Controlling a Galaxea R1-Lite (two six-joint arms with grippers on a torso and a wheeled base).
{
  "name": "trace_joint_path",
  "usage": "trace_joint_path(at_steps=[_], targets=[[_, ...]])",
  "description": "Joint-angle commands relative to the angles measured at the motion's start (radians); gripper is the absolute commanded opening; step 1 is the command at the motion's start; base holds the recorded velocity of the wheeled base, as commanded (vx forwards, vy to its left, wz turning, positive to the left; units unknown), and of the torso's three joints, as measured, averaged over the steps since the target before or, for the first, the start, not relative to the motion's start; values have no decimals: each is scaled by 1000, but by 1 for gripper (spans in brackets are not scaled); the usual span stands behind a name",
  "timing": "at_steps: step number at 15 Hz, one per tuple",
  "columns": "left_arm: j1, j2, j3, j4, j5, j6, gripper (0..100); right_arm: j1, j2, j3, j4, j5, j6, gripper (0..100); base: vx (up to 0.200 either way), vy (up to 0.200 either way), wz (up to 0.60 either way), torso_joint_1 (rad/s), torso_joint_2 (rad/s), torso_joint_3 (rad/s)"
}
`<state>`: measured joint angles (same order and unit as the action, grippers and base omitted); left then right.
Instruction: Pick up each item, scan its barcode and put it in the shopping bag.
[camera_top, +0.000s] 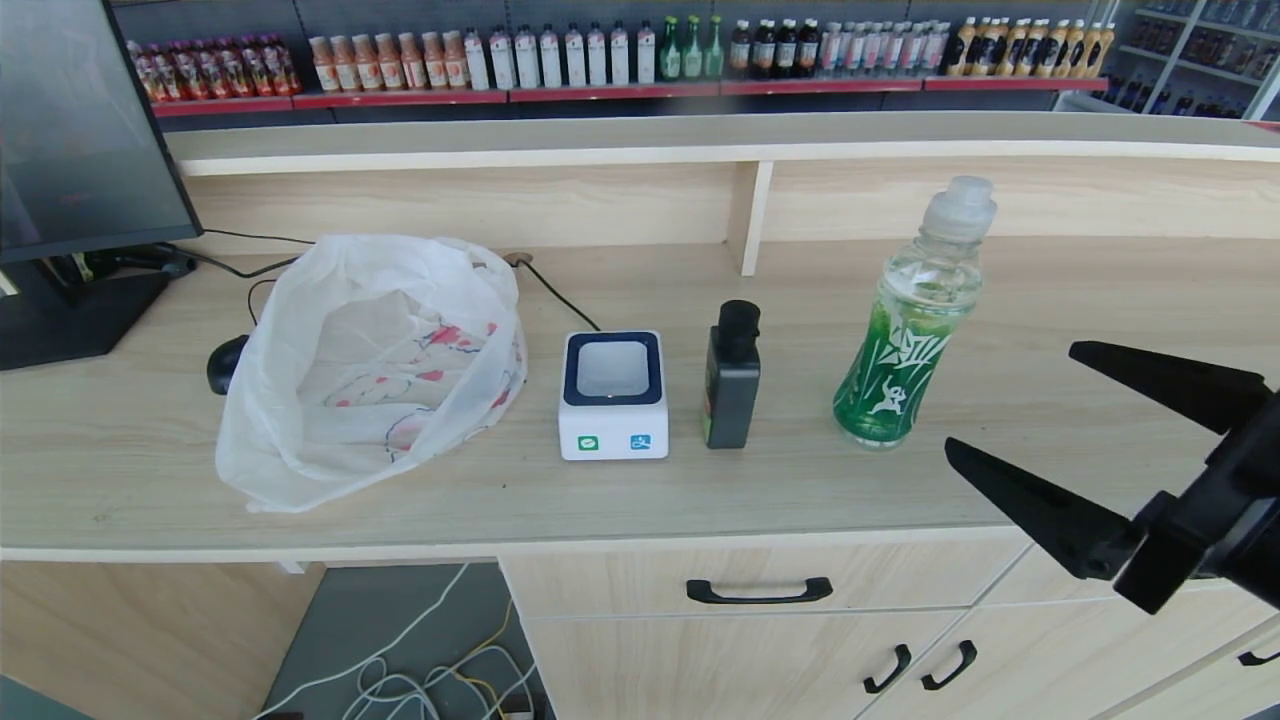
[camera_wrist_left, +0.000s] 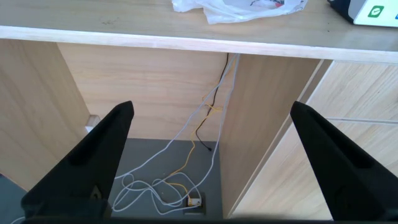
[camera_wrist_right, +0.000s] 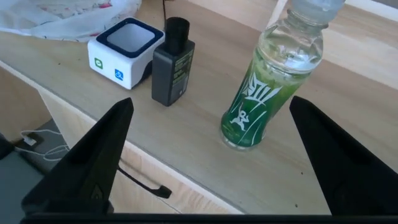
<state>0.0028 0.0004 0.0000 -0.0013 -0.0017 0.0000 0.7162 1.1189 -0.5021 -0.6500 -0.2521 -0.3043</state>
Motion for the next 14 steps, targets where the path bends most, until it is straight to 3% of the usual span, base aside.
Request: trace_joint_path(at_steps=[1, 4, 7, 10, 14], targets=[[0, 0, 0, 0, 0, 0, 100, 115, 33, -4, -20, -170, -4, 100, 0, 0, 0, 0, 0, 0], [0, 0, 0, 0, 0, 0, 100, 238, 76, 16, -73, -395, 10, 100, 0, 0, 0, 0, 0, 0], [0, 0, 0, 0, 0, 0, 100, 276, 234, 31, -361, -532, 10, 100, 0, 0, 0, 0, 0, 0], [0, 0, 0, 0, 0, 0, 100, 276, 417, 42, -689, -590, 1, 100, 0, 0, 0, 0, 0, 0], [0, 0, 0, 0, 0, 0, 100, 293, 466, 59, -769, -604, -29, 100, 0, 0, 0, 0, 0, 0]])
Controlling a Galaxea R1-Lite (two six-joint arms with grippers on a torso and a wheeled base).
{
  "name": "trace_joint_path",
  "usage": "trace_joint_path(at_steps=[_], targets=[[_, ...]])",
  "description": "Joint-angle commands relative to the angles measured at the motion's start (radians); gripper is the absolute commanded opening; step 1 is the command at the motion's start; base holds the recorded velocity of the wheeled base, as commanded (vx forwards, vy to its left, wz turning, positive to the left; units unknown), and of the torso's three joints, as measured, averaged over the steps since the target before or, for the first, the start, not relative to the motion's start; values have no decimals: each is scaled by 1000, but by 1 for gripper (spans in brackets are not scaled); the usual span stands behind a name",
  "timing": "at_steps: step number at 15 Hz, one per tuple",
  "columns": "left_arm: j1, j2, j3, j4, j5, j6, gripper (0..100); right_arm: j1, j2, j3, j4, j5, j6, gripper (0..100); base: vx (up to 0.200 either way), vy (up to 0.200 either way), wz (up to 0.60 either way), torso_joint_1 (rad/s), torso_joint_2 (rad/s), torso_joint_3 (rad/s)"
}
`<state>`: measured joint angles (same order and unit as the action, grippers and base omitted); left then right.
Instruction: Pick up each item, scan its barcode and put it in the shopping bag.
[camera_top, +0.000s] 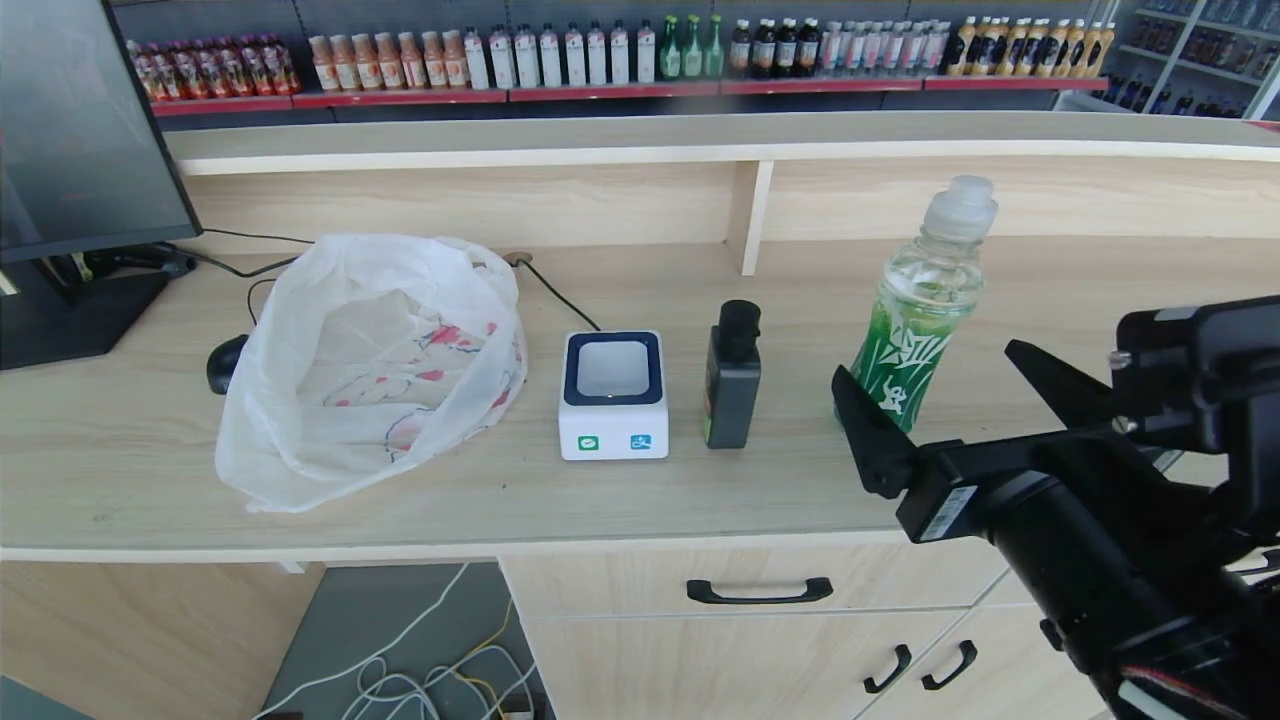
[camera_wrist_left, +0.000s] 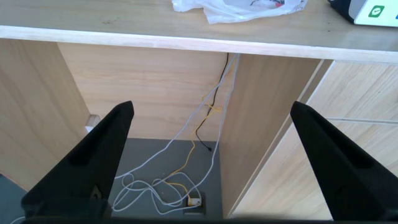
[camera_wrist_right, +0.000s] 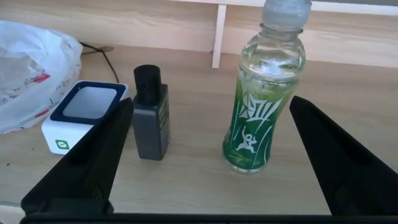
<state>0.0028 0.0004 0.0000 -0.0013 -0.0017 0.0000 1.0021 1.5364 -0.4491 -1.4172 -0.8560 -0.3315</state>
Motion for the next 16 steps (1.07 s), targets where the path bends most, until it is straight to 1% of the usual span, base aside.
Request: trace_joint_path(at_steps=[1, 2, 8, 10, 12, 13, 14, 15, 16], targets=[[0, 0, 0, 0, 0, 0, 100, 7, 50, 7, -2, 0, -1, 100, 0, 0, 0, 0, 0, 0], [0, 0, 0, 0, 0, 0, 100, 21, 60, 3, -9, 2, 12, 100, 0, 0, 0, 0, 0, 0], [0, 0, 0, 0, 0, 0, 100, 21, 111, 7, -26, 14, 65, 100, 0, 0, 0, 0, 0, 0], [0, 0, 0, 0, 0, 0, 100, 18, 126, 9, -26, 55, 98, 100, 0, 0, 0, 0, 0, 0], [0, 0, 0, 0, 0, 0, 100, 10, 148, -5, -19, 117, 98, 100, 0, 0, 0, 0, 0, 0], [0, 0, 0, 0, 0, 0, 100, -7, 172, -13, -22, 170, 100, 100, 0, 0, 0, 0, 0, 0], [0, 0, 0, 0, 0, 0, 100, -25, 180, -22, -23, 181, 104, 100, 0, 0, 0, 0, 0, 0], [0, 0, 0, 0, 0, 0, 100, -33, 203, -60, -26, 204, 120, 100, 0, 0, 0, 0, 0, 0], [0, 0, 0, 0, 0, 0, 100, -33, 220, -72, -28, 202, 131, 100, 0, 0, 0, 0, 0, 0]])
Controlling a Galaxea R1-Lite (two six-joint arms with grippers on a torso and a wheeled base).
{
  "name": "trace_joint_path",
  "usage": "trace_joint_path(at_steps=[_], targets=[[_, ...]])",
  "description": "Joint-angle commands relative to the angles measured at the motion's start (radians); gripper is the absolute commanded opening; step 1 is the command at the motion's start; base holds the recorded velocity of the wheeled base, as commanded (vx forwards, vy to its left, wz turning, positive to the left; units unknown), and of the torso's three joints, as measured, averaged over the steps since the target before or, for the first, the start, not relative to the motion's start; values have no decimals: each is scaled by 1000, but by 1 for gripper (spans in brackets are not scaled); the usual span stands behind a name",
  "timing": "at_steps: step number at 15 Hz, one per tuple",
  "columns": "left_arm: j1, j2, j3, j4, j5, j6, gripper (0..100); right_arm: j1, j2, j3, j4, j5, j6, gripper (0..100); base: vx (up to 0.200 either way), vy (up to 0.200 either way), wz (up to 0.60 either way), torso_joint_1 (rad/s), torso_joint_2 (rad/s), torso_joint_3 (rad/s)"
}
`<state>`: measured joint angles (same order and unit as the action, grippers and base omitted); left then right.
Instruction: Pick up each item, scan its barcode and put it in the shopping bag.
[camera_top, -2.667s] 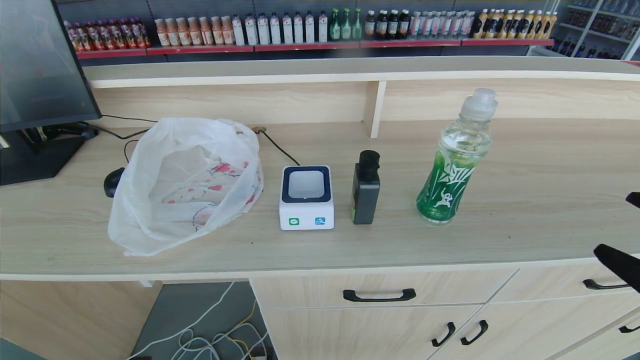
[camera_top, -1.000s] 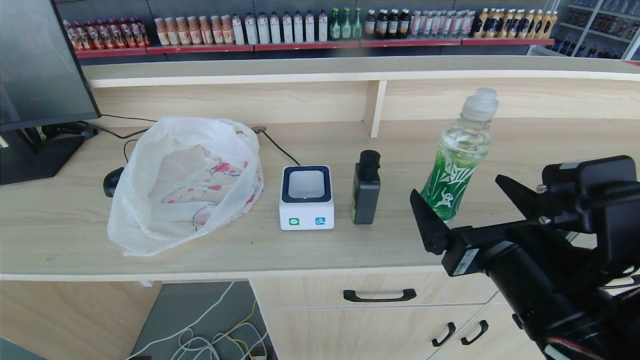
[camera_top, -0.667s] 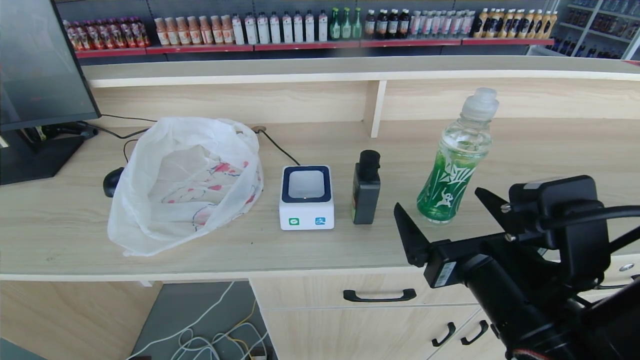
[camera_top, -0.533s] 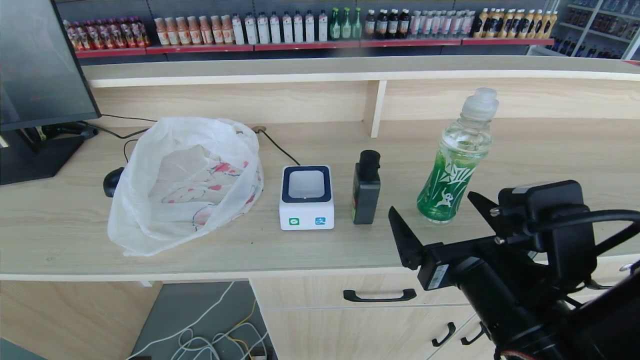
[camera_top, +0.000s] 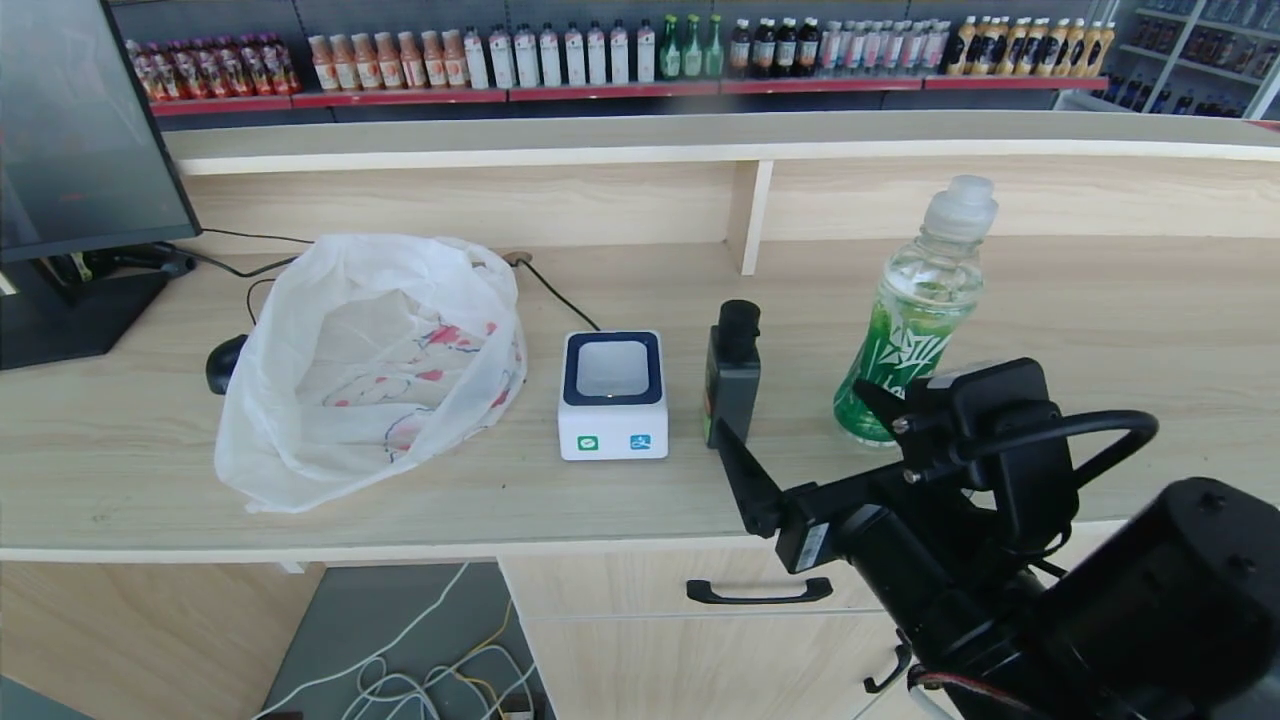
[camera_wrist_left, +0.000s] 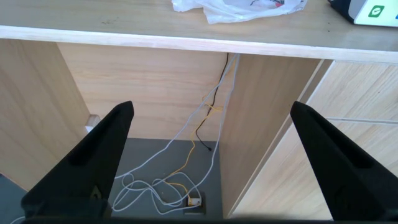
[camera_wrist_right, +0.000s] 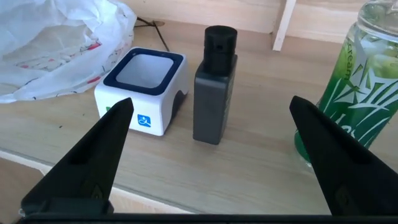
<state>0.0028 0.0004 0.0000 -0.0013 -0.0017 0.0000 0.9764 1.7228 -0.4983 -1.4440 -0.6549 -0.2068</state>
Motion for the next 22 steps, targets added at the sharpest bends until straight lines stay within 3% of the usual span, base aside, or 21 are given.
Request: trace_joint_path(at_steps=[1, 5, 12, 17, 22], targets=[[0, 0, 0, 0, 0, 0, 100, -7, 54, -26, -16, 1, 7, 100, 0, 0, 0, 0, 0, 0], [0, 0, 0, 0, 0, 0, 100, -21, 109, -28, -55, 6, 4, 100, 0, 0, 0, 0, 0, 0], [0, 0, 0, 0, 0, 0, 100, -116, 219, -134, -90, 57, 4, 100, 0, 0, 0, 0, 0, 0], [0, 0, 0, 0, 0, 0, 100, -182, 256, -137, -113, 100, 4, 100, 0, 0, 0, 0, 0, 0], [0, 0, 0, 0, 0, 0, 100, -186, 314, -230, -119, 104, 9, 100, 0, 0, 0, 0, 0, 0]])
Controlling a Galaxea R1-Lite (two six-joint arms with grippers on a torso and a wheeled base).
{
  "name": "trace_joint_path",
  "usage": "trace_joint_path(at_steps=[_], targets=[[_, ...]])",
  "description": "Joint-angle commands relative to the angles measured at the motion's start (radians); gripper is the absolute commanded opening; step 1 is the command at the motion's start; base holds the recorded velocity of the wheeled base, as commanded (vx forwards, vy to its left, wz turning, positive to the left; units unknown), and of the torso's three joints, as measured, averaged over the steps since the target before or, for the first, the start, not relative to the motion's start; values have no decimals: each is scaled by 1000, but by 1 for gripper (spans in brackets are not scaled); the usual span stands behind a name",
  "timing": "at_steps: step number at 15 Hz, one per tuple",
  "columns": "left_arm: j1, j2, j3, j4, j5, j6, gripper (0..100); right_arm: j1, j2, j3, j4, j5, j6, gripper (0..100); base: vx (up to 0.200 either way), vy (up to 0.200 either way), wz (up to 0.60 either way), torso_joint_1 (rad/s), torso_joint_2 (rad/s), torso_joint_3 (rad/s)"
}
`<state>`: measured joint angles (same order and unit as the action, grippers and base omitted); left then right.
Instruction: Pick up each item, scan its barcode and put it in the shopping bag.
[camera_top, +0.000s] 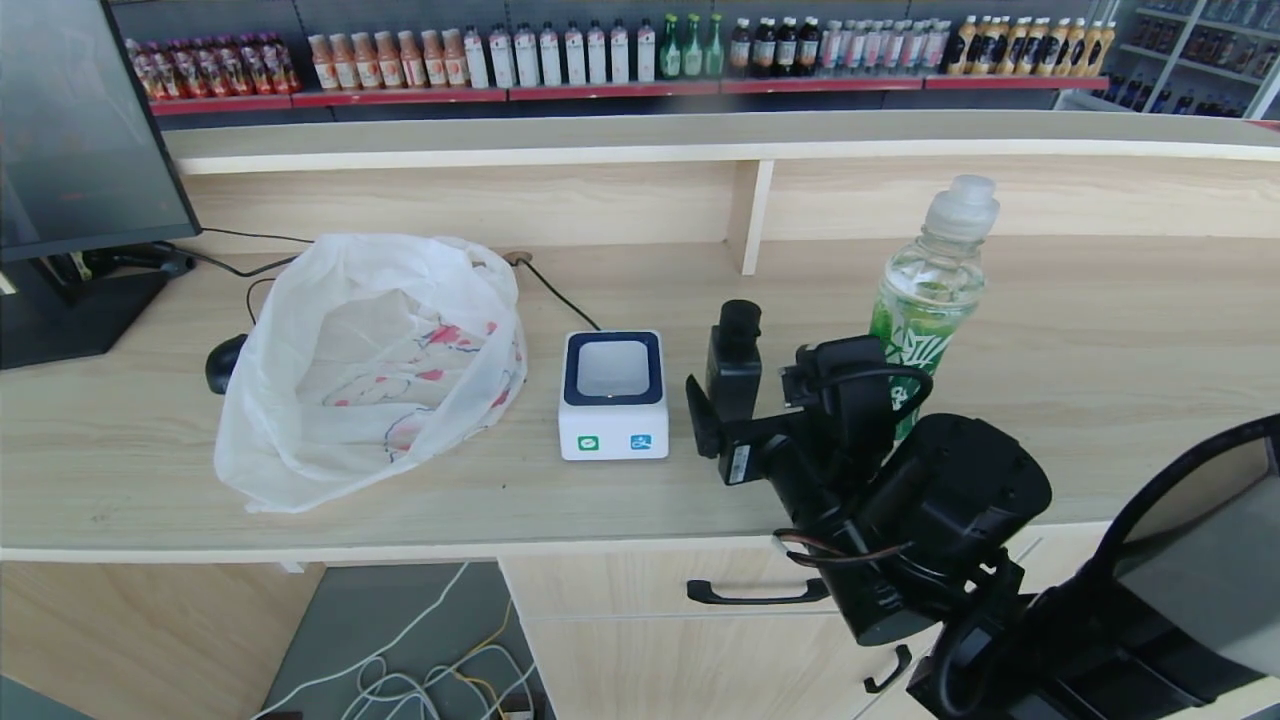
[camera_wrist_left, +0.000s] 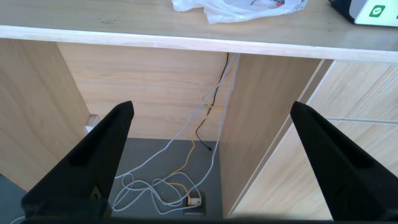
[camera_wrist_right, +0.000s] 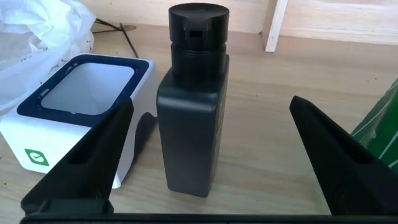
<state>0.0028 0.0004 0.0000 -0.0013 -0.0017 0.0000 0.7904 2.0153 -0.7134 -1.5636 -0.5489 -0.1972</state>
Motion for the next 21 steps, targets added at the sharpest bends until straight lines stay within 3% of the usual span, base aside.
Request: trace_joint_path(at_steps=[1, 11, 21], targets=[[0, 0, 0, 0, 0, 0, 100, -2, 23, -17, 0, -2, -1, 100, 0, 0, 0, 0, 0, 0], [0, 0, 0, 0, 0, 0, 100, -48, 102, -141, -6, -2, -2, 100, 0, 0, 0, 0, 0, 0], [0, 0, 0, 0, 0, 0, 100, -91, 152, -161, -7, -2, -1, 100, 0, 0, 0, 0, 0, 0]])
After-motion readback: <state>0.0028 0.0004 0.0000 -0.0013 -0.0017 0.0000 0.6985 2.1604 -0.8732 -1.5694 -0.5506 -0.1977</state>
